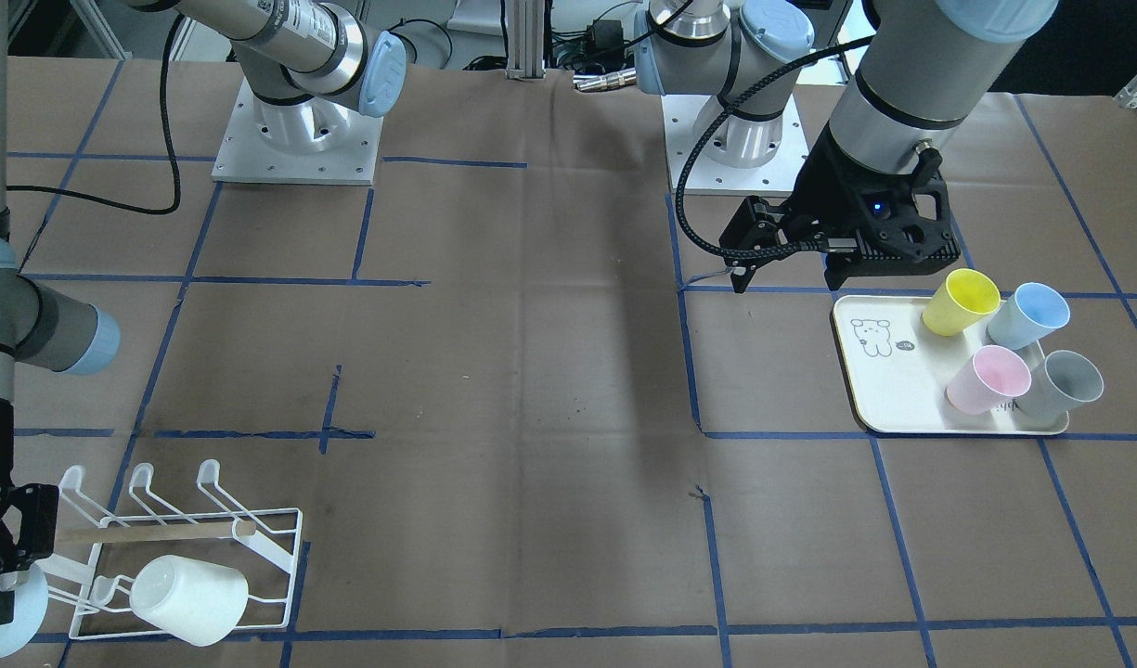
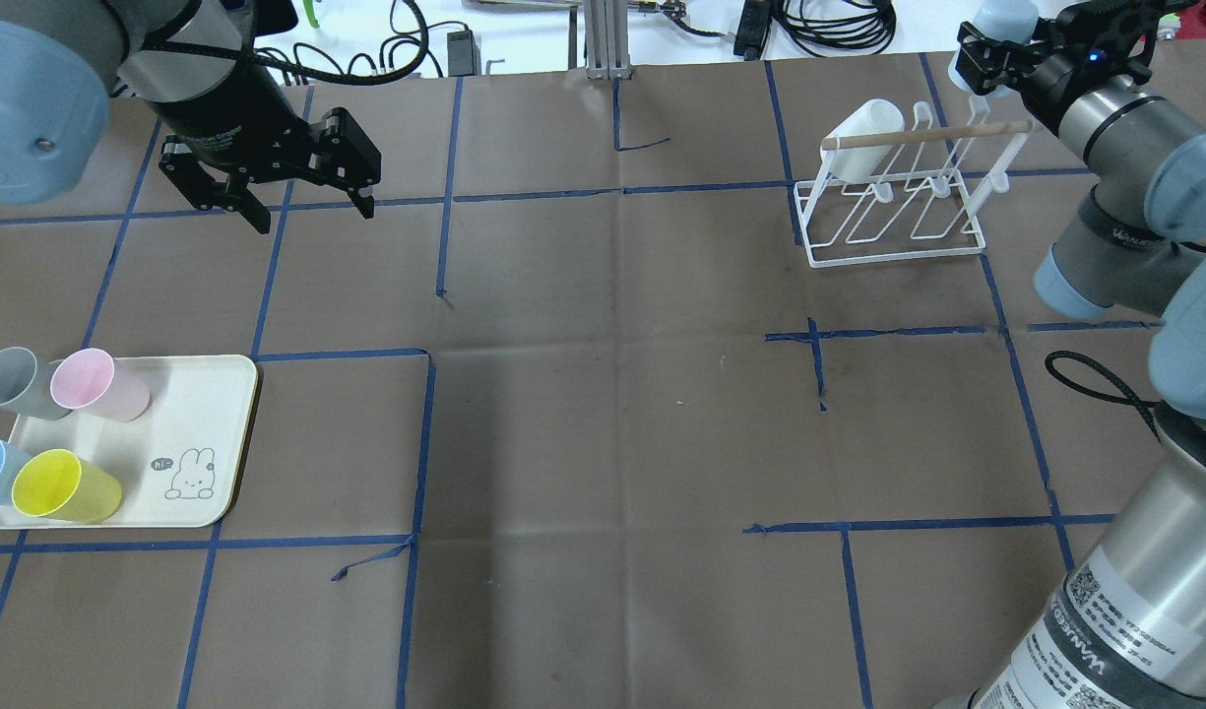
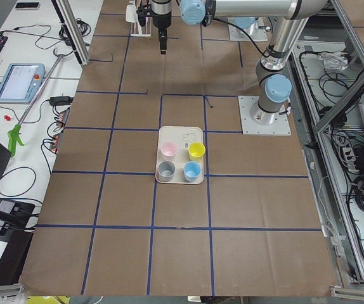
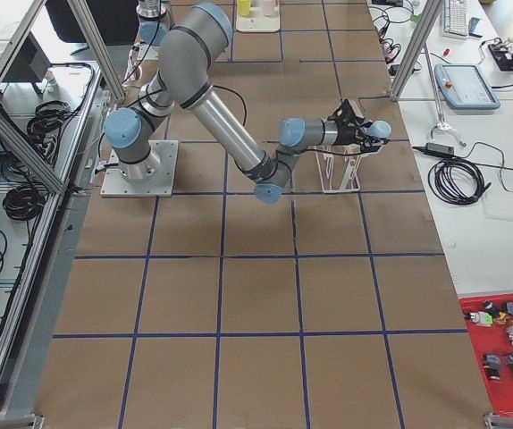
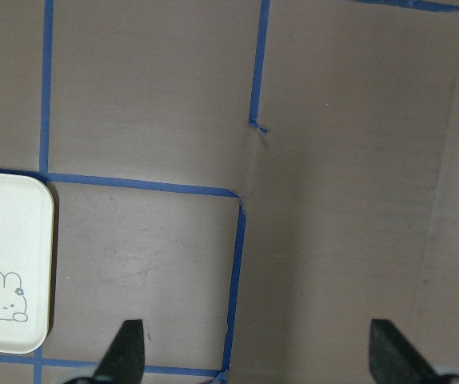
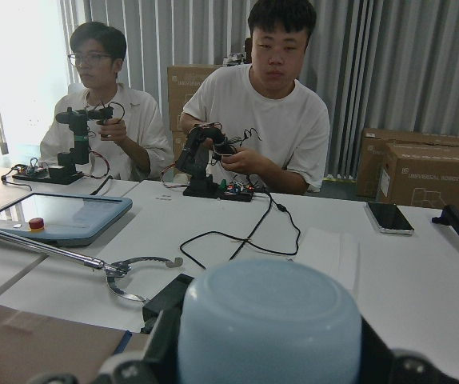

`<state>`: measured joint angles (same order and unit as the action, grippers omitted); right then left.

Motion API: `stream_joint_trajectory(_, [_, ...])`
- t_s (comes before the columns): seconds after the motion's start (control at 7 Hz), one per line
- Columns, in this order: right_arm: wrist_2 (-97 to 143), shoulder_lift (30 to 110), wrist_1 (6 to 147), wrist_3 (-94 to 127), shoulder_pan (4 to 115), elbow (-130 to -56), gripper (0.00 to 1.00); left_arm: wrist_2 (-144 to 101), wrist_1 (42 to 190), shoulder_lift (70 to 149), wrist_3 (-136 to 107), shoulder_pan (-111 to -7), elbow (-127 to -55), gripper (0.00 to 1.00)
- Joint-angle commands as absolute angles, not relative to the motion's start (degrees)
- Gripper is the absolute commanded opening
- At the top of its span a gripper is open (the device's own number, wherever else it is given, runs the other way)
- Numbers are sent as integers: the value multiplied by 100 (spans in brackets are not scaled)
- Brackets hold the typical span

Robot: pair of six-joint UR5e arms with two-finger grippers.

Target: Transfer IKEA cup to right arm and place on rack

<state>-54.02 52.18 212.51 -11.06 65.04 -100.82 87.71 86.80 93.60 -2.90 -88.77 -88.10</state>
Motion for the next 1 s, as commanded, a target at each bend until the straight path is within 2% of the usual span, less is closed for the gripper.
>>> stream_joint_trajectory(0.0, [-5335,5072,21252,-1116,6469,-10072,37,8842,8648,9325,-264,-9000,-8859,100])
stream_joint_trajectory(0.86, [-5344,4975,21226,-1107,6390,-10204,38,8842,8631,9290,-98,-8938,-8859,100])
